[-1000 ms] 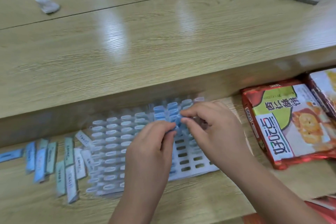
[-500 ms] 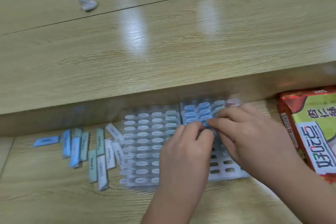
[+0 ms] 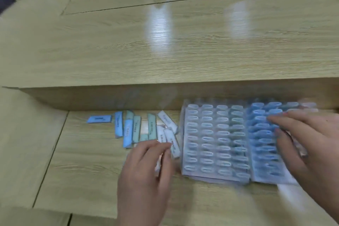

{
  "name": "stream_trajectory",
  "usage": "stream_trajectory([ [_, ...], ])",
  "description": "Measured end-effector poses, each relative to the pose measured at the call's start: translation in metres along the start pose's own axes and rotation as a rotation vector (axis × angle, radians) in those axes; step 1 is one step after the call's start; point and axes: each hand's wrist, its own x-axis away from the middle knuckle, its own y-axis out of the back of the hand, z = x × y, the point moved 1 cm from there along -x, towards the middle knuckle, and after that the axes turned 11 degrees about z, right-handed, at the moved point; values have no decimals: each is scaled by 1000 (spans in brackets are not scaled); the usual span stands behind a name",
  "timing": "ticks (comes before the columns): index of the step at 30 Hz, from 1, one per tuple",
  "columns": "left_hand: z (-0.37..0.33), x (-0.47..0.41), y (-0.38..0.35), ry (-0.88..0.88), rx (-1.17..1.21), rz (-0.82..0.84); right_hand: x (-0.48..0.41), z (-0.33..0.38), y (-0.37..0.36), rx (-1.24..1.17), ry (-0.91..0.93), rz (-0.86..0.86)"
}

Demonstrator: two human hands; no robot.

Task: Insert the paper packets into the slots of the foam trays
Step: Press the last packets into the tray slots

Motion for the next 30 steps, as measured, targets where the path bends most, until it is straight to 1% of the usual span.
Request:
stream_trajectory([
  [2, 30, 3, 7, 212, -18, 15, -12, 55, -3, -90, 78, -35],
  [3, 44, 4, 8, 305, -26, 24, -17, 85, -10, -132, 110, -8],
  [5, 66, 3, 9, 442, -15, 19, -29, 137, -32, -178, 141, 130],
  [7, 81, -2, 12, 541, 3, 19, -44, 174, -60, -167, 125, 309],
  [8, 87, -6, 13, 562, 2, 20, -53, 187, -75, -145, 105, 377],
  [9, 93, -10, 14, 568, -5, 23, -62, 196, -89, -125, 91, 409],
  [12, 104, -24, 16, 562, -32, 46, -82, 210, -125, -86, 50, 423],
  [15, 110, -34, 17, 565, -64, 86, -99, 220, -147, -76, 34, 401],
  [16, 112, -35, 18, 570, -62, 93, -105, 224, -151, -73, 69, 394],
  [18, 117, -37, 22, 596, -57, 109, -120, 231, -159, -50, 218, 414],
  [21, 123, -36, 31, 622, -46, 138, -146, 243, -167, 40, 465, 528],
  [23, 132, -32, 39, 629, -9, 128, -159, 249, -171, 146, 564, 589],
  [27, 153, -15, 53, 636, 31, 111, -166, 253, -174, 195, 602, 624],
  [30, 165, -4, 63, 629, 57, 107, -162, 253, -174, 221, 554, 593],
])
